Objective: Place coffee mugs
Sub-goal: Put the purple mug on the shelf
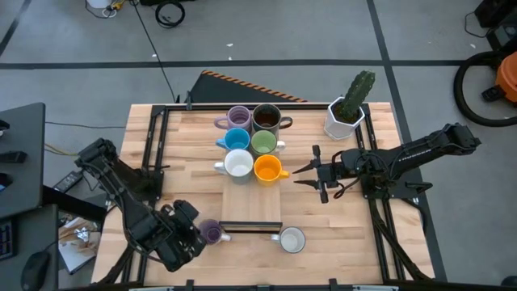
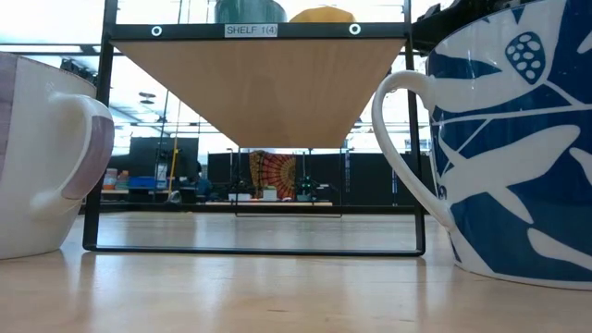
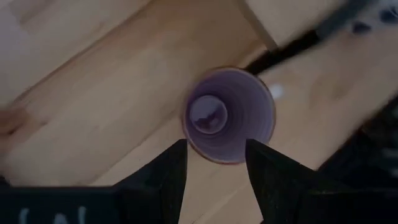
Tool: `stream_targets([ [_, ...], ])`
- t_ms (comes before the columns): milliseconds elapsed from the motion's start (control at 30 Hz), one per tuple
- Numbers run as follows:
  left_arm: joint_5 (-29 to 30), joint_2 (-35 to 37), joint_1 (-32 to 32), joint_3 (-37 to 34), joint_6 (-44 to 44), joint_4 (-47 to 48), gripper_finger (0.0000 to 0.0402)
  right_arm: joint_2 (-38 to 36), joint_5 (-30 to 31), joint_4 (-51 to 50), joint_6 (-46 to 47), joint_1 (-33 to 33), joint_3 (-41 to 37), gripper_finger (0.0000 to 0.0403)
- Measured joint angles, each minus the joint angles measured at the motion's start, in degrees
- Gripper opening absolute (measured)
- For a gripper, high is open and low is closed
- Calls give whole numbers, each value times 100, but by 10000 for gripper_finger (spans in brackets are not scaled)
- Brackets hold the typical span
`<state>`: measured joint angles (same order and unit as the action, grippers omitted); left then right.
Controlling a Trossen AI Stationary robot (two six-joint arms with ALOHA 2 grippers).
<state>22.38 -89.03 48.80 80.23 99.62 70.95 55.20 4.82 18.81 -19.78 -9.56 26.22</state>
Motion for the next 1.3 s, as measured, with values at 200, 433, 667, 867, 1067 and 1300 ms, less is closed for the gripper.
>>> stream_targets([
  [200,24,-104,-82,2,323,-39,179,0,0,0,54,0,0,133],
  [433,-201,-526,-307,2,319,225,238,0,-2,-2,75,-4,0,133],
  [667,-295,-671,-303,2,292,351,241,0,-2,5,157,-4,0,133],
  [867,-274,-766,-303,2,405,297,223,2,-47,50,164,-4,0,133],
  [1067,-416,-1013,-317,0,420,289,208,2,-53,77,184,-4,0,133],
  [1300,-425,-1224,-343,-2,306,140,191,2,-195,97,226,-4,0,133],
])
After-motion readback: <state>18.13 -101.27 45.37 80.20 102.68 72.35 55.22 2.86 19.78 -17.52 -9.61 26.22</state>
